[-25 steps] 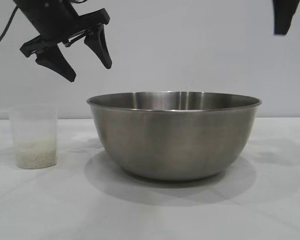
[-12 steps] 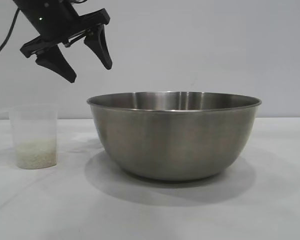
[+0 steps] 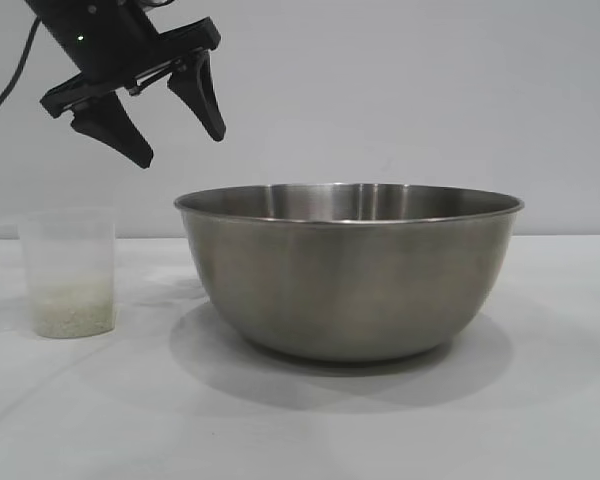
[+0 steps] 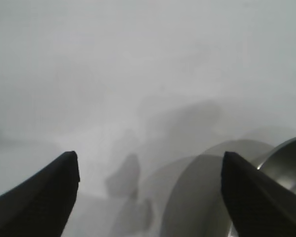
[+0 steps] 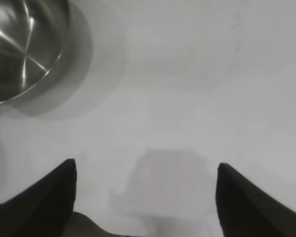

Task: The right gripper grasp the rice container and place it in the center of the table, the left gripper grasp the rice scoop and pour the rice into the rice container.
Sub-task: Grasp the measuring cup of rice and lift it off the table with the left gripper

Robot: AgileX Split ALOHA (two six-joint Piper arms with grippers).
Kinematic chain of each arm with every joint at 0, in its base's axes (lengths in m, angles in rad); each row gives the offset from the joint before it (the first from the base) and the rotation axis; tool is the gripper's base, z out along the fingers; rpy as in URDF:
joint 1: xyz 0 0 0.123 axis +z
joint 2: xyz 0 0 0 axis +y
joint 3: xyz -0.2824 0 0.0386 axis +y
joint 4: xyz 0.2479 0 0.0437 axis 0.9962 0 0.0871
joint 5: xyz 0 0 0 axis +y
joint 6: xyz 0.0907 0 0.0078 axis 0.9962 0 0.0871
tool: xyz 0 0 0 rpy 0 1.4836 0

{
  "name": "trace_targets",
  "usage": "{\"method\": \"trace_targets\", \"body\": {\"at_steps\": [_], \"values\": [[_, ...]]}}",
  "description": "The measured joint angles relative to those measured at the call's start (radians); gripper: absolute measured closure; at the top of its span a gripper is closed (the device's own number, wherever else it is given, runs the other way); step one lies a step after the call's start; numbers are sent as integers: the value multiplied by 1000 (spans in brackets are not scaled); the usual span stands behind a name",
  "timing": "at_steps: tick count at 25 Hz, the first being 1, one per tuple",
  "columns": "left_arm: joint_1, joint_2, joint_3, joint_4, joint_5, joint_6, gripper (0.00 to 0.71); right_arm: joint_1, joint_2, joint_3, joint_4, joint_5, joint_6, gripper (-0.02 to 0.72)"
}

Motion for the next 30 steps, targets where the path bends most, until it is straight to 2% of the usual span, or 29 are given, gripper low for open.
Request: {"method": "trace_targets", "body": {"at_steps": [7, 18, 24, 30], "values": [[0, 0, 0, 0, 0, 0, 184, 0, -262, 44, -24, 2, 0, 172], [-2, 1, 0, 11, 19, 0, 184, 0, -277, 44, -28, 2, 0, 172], [-2, -52, 0, 140, 52, -2, 184, 0, -277, 44, -28, 2, 0, 172], [-2, -212, 0, 385, 167, -129, 184, 0, -277, 44, -28, 2, 0, 172]]}}
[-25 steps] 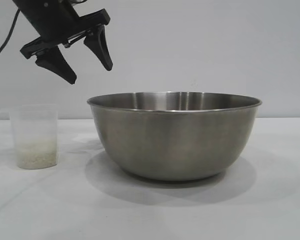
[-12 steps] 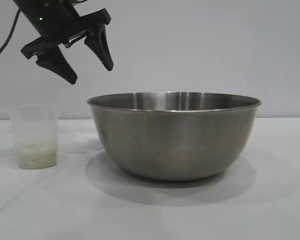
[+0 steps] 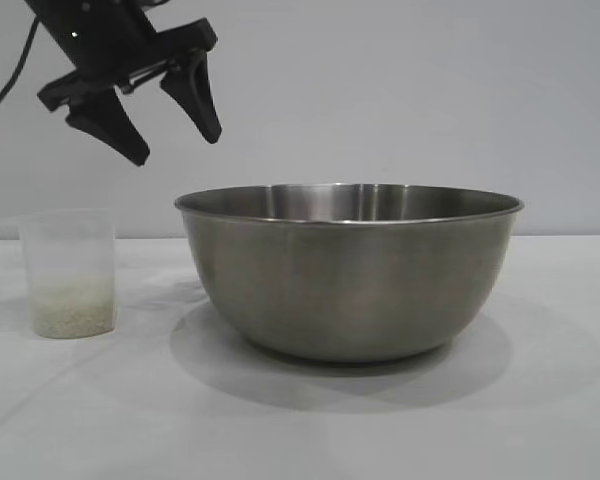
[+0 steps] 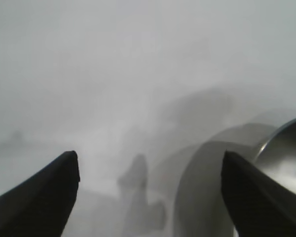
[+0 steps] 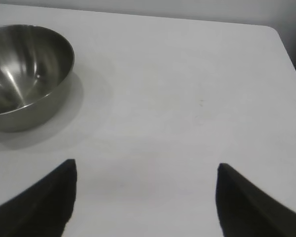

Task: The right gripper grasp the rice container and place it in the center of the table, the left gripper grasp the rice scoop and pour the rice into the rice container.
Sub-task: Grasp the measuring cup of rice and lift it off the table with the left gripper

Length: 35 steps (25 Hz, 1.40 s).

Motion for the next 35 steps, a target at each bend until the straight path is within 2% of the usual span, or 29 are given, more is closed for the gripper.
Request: {"method": "trace_targets", "body": {"at_steps": [4, 8, 12, 17, 21, 27, 35], "values": [[0, -92, 0, 155, 143, -154, 184, 0, 0, 0, 0, 0, 0, 172], [0, -165, 2, 259, 278, -242, 184, 0, 0, 0, 0, 0, 0, 172], [0, -260, 58, 272, 338, -286, 184, 0, 0, 0, 0, 0, 0, 172], [0, -414, 218, 264, 337, -304, 184, 0, 0, 0, 0, 0, 0, 172], [0, -573, 406, 242, 213, -313, 184, 0, 0, 0, 0, 0, 0, 172], [0, -782, 714, 163, -162, -314, 184, 0, 0, 0, 0, 0, 0, 172], [0, -819, 1001, 136, -581, -320, 184, 0, 0, 0, 0, 0, 0, 172]]}}
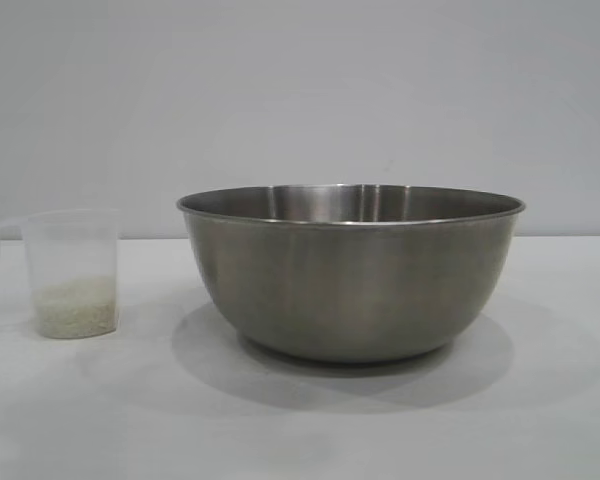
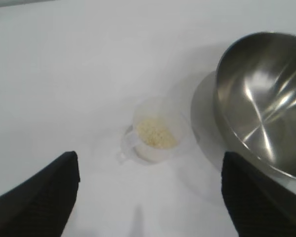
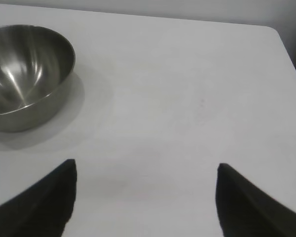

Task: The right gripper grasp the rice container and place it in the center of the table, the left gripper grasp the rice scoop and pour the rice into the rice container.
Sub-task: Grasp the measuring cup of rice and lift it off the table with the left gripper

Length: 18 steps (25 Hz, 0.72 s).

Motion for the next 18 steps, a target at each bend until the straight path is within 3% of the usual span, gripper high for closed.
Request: {"method": "trace_targets", "body": {"at_steps": [5, 10, 14, 18], "values": [[0, 2, 135, -4, -275, -23, 184, 0, 0, 0, 0, 0, 0, 172], [0, 19, 206, -3, -400, -25, 184, 0, 0, 0, 0, 0, 0, 172], [0, 126, 225, 36, -478, -27, 184, 0, 0, 0, 0, 0, 0, 172], [0, 296, 237, 70, -646, -28, 184, 0, 0, 0, 0, 0, 0, 172]]}}
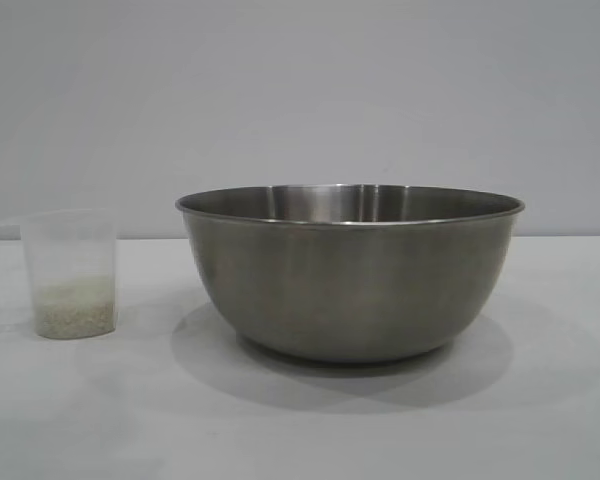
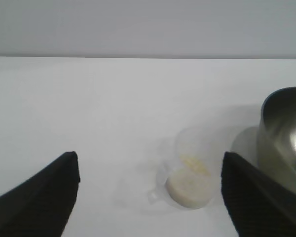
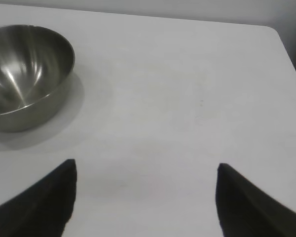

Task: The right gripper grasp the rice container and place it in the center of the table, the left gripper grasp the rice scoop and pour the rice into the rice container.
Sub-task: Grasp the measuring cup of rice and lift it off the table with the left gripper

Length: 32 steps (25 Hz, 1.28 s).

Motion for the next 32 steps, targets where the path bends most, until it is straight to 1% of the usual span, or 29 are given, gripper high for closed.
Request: {"method": "trace_targets", "body": {"at_steps": [1, 5, 6, 8, 9, 11, 12, 13, 16, 25, 32], "values": [[0, 48, 2, 6, -56, -2, 235, 0, 0, 0, 0, 0, 0, 172], [0, 228, 4, 53, -278, -25, 390, 0, 0, 0, 0, 0, 0, 172], [0, 264, 4, 64, -325, -27, 408, 0, 0, 0, 0, 0, 0, 172], [0, 352, 4, 85, -426, -29, 394, 0, 0, 0, 0, 0, 0, 172], [0, 398, 4, 87, -452, -29, 394, 0, 0, 0, 0, 0, 0, 172], [0, 483, -2, 92, -466, -31, 394, 0, 0, 0, 0, 0, 0, 172], [0, 527, -6, 95, -470, -36, 435, 0, 0, 0, 0, 0, 0, 172], [0, 559, -10, 100, -470, -41, 420, 0, 0, 0, 0, 0, 0, 172], [0, 625, -16, 108, -470, -48, 420, 0, 0, 0, 0, 0, 0, 172], [0, 631, -47, 112, -473, -50, 420, 0, 0, 0, 0, 0, 0, 172], [0, 655, -99, 119, -477, -50, 420, 0, 0, 0, 0, 0, 0, 172]]}}
